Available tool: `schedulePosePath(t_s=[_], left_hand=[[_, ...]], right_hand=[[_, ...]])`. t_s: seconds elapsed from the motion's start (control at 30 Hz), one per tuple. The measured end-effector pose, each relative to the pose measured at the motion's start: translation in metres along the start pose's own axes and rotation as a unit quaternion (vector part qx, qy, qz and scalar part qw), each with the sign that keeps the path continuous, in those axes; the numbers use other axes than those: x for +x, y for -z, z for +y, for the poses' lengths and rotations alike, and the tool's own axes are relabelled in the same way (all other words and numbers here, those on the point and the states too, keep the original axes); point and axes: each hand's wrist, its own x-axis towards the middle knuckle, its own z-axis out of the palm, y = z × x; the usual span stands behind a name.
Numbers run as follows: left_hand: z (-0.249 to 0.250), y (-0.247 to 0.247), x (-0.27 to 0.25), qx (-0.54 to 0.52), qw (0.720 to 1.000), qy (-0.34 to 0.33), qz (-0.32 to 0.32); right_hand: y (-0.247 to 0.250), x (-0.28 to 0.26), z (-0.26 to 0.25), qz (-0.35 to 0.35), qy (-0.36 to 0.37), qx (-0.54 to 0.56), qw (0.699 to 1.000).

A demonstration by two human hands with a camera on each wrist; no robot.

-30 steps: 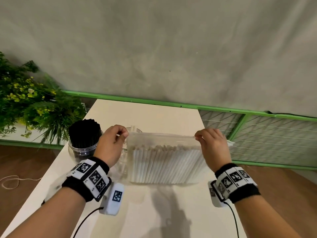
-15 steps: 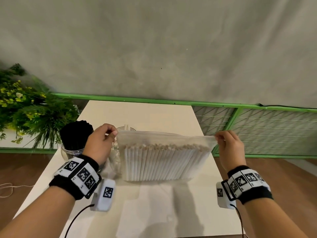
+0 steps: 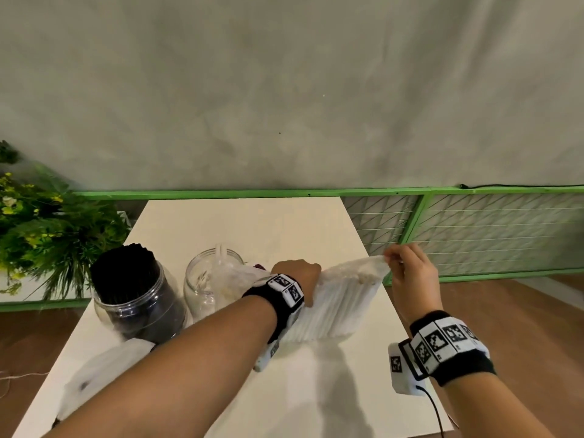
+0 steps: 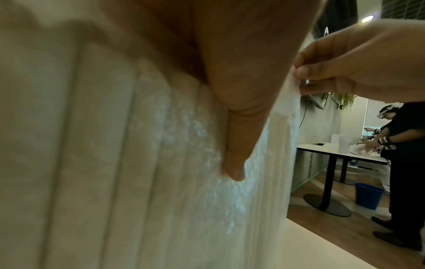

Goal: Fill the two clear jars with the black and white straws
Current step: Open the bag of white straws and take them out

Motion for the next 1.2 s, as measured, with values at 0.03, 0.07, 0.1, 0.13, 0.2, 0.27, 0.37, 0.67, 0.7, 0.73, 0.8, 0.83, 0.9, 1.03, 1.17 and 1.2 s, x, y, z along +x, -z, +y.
schedulePosePath(t_s=[0.03,0.07,0.1,0.13,0.2,0.27,0.37,0.67,0.7,0.73,0.8,0.83,0.9,1.03,1.17,1.2], left_hand=[[-0.002,0.001,0.004,0.003,1.0,-0.009,0.006],[-0.004,0.002,0.006,-0.002,1.0,-0.015,0.012],[-0.007,0.004,0.007,-0.015,1.0,-0.018,0.017],[-0.011,0.006,0.008,-0.033,0.999,-0.018,0.019],[-0.018,0.012,0.002,-0.077,0.997,-0.005,0.028],[-0.026,0.021,-0.009,-0.137,0.989,0.009,0.062],[-0.037,0.037,-0.032,-0.27,0.952,0.011,0.143],[-0.047,0.033,-0.078,-0.654,0.733,0.015,0.186],[-0.049,0.034,-0.082,-0.664,0.723,0.005,0.189],[-0.05,0.037,-0.086,-0.669,0.717,-0.002,0.198],[-0.055,0.041,-0.091,-0.676,0.704,-0.006,0.217],[-0.059,0.041,-0.092,-0.683,0.694,-0.008,0.227],[-0.064,0.039,-0.094,-0.702,0.669,-0.018,0.243],[-0.071,0.034,-0.096,-0.708,0.657,-0.003,0.26],[-0.074,0.018,-0.099,-0.692,0.677,0.058,0.242],[-0.075,0.013,-0.099,-0.699,0.667,0.067,0.25]], right_hand=[[0.0,0.0,0.001,0.002,-0.001,0.002,1.0],[0.002,0.0,0.002,0.005,-0.006,0.004,1.0],[0.004,-0.002,0.004,0.008,-0.02,0.006,1.0],[0.006,-0.005,0.006,0.01,-0.045,0.008,0.999],[0.011,-0.017,0.009,0.017,-0.119,0.018,0.993],[0.014,-0.035,0.007,0.027,-0.224,0.065,0.972],[0.003,-0.061,0.003,0.013,-0.404,0.209,0.891],[-0.026,-0.03,-0.023,-0.047,-0.448,0.494,0.743],[-0.022,-0.023,-0.032,-0.034,-0.425,0.497,0.756],[-0.018,-0.017,-0.04,-0.026,-0.401,0.497,0.769],[-0.008,-0.005,-0.056,-0.016,-0.353,0.503,0.789],[-0.004,0.001,-0.061,-0.014,-0.336,0.509,0.792],[0.001,0.008,-0.07,-0.009,-0.304,0.513,0.802],[0.001,0.017,-0.079,0.014,-0.266,0.462,0.846],[-0.006,0.007,-0.076,-0.022,-0.278,0.431,0.858],[-0.006,0.005,-0.077,-0.025,-0.272,0.426,0.863]])
